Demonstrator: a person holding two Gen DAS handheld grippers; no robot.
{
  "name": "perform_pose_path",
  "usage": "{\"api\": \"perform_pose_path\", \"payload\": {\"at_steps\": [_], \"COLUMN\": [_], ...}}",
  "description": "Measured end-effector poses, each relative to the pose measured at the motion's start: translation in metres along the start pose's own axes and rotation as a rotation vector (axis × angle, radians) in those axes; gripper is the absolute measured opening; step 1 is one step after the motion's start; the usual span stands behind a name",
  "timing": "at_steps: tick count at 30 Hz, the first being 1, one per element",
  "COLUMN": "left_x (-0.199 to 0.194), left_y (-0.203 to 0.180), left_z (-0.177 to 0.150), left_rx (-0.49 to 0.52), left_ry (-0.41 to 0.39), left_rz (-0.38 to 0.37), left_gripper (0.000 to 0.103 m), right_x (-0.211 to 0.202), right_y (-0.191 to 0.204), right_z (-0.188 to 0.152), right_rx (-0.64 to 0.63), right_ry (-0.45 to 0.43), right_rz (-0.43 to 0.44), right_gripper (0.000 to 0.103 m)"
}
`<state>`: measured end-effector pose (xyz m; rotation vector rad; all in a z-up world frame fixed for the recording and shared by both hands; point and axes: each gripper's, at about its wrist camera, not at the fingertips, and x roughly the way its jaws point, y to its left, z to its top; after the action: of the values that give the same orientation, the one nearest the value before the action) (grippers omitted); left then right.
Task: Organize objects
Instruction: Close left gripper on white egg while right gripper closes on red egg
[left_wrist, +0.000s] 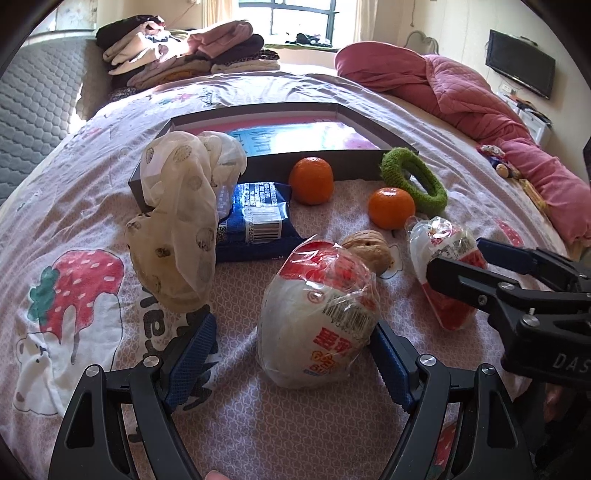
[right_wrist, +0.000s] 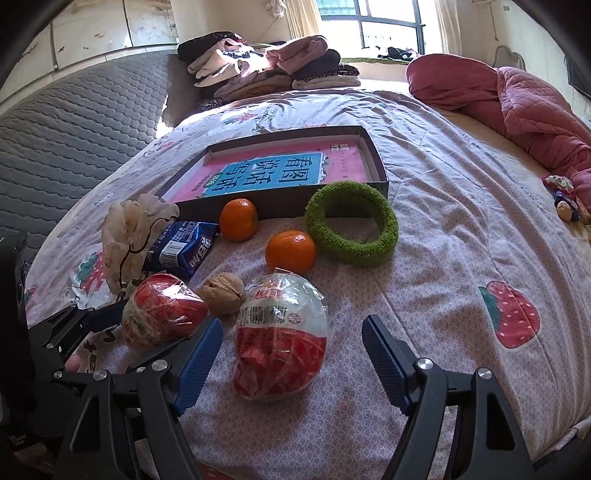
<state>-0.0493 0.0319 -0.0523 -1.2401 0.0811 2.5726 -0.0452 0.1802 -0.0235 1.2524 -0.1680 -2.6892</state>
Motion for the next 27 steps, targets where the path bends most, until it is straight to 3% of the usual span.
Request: {"api": "perform_pose_path", "payload": {"at_steps": [7,13,27], "left_x": [0.003,0.003,-0.007], "left_y": [0.004,0.003,0.001], "left_z": [0.006,0.008,0.004], "left_rx": [-0.036,-0.038,-0.015], "left_ry": [-0.003,-0.012,-0.053], "left_rz": [-0.039,-0.052,-0.018], "left_gripper": [0.080,0.054,0.053], "right_x": [0.006,0.007,0.005], "right_y": [0.000,0.004,0.008], "right_z": [0.001,0.000,-0.003], "right_rx": [-0.009,-0.042,-0.088], "right_ry": [-0.006,-0.011,-0.033], "right_rz": [0.012,0.014,0.009], "right_gripper": [0.055,0.053,0.052]}}
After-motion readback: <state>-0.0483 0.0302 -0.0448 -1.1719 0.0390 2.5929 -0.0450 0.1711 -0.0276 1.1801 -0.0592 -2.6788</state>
